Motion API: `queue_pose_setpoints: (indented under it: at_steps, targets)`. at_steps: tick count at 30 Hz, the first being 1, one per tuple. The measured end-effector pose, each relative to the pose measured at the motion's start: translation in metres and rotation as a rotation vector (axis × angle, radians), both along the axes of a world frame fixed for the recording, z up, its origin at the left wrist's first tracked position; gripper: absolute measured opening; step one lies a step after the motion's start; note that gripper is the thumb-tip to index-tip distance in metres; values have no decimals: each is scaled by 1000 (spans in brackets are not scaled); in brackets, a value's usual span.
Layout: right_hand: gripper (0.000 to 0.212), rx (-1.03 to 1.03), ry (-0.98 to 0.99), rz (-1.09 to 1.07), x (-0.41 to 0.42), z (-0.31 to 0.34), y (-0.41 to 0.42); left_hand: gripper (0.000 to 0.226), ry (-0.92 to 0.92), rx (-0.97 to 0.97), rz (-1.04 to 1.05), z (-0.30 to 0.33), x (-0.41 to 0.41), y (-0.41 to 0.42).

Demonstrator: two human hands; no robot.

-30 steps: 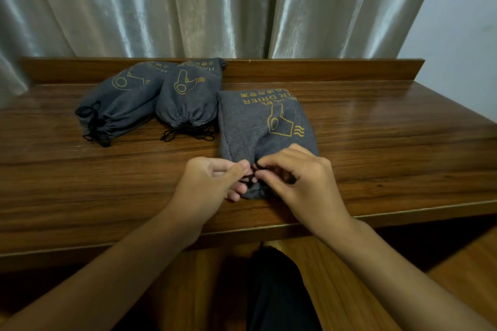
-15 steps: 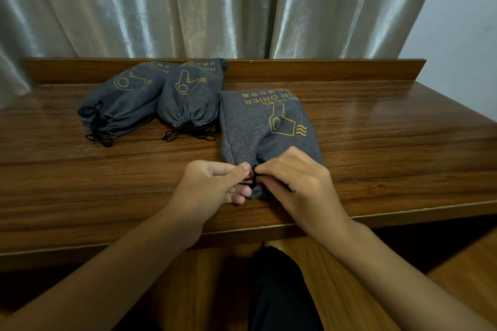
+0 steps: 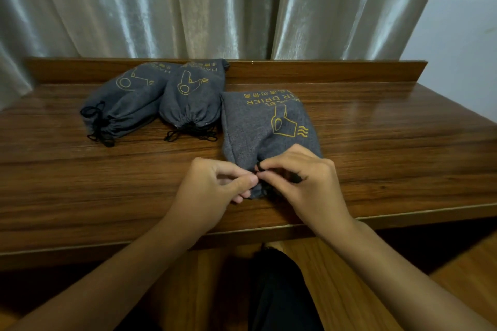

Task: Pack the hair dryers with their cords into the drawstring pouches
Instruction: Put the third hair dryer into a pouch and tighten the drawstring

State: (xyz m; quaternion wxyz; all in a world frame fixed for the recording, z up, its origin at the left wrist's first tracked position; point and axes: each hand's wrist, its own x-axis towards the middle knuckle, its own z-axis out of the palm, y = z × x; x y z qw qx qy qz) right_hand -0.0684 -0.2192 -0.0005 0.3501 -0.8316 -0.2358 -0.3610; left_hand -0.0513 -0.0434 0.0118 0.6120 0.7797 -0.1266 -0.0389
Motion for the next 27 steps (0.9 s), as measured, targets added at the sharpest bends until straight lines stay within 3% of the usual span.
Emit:
queue_pose_setpoints:
  at_steps: [3, 6, 11, 13, 17, 21, 27]
  targets:
    - [11, 88, 77, 25, 0, 0, 2, 16, -90, 77, -17, 0, 2, 0]
    - [13, 293, 274, 82, 2, 3, -3, 3, -116, 53, -69, -1, 4, 2]
    - [18, 713, 563, 253, 5, 2, -8, 10, 121, -151, -26, -4, 11, 5]
    - [18, 732, 616, 309, 6, 0, -8, 19, 183, -185, -27, -5, 13, 5]
    - [22, 689, 667, 334, 7, 0, -9, 7, 144, -135, -16, -3, 12, -1]
    - [16, 666, 604, 267, 6, -3, -8, 17, 116, -75, -14, -3, 9, -5]
    - [17, 491, 465, 142, -1, -3, -4, 8, 168, -108, -8, 5, 4, -4]
